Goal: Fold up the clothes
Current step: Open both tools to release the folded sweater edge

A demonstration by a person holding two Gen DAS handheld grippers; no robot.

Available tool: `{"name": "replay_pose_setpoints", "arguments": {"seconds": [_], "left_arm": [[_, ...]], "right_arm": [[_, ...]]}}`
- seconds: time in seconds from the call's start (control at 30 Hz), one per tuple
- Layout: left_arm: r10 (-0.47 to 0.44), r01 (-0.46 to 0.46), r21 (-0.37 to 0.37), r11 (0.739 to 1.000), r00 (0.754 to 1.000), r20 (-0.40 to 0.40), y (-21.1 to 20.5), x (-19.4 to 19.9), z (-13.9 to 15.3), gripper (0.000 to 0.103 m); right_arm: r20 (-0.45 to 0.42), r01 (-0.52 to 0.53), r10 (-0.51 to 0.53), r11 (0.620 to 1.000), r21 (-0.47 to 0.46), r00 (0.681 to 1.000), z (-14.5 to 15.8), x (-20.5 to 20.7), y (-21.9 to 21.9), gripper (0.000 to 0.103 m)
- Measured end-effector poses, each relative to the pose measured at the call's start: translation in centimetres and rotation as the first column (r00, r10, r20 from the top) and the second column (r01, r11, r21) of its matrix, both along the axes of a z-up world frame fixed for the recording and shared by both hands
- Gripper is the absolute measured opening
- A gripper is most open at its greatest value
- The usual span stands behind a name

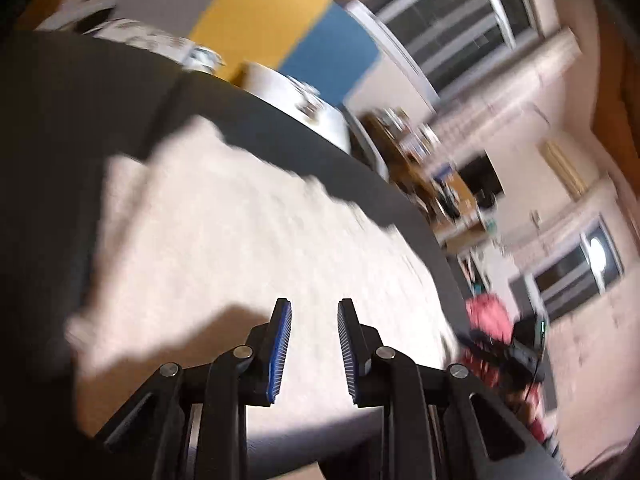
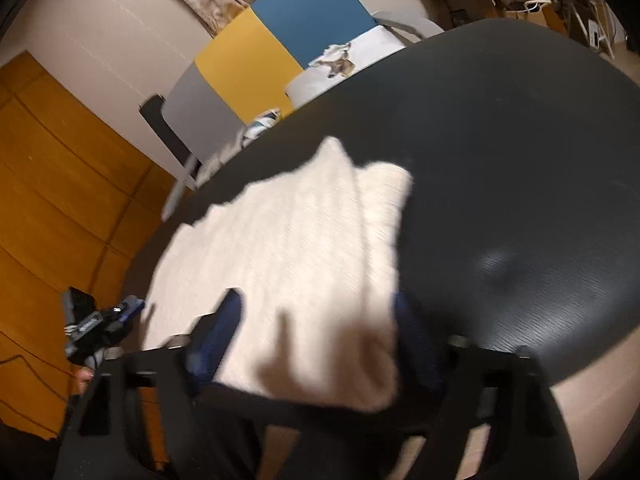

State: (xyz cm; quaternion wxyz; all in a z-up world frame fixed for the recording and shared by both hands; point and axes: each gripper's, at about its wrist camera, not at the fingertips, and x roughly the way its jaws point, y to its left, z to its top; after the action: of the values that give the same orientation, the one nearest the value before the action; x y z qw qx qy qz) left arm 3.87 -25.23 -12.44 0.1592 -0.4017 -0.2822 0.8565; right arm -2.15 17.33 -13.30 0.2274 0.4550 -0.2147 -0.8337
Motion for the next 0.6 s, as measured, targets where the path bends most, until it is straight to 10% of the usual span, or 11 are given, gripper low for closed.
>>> {"name": "replay_pose_setpoints", "arguments": {"seconds": [0.3,0.43,0.6], "left_arm": [[-0.118,0.131,-0.126,0.983,0.988,0.101,5.4,-0.4,-1.6,0.025],[-0.117,0.131,-0.117,0.984,0.985,0.124,5.4,-1.1,-2.2,0.025],[-0.165,0.176,-0.145,0.974,0.983,0.085,6.6,-1.9,-0.8,0.025]], "right_arm": [[0.020,-0.135,0.135,0.991,-0.023,0.991,-2.1,0.5,-0.5,0.068],[0.004,-0.203,0.203,0.979,-0.022,0.979,-2.0,0.7,-0.6,0.034],[0.008,-0.328,0.328,0.944,0.017,0.945,-1.6,1.4,-0.9,0.031]]}}
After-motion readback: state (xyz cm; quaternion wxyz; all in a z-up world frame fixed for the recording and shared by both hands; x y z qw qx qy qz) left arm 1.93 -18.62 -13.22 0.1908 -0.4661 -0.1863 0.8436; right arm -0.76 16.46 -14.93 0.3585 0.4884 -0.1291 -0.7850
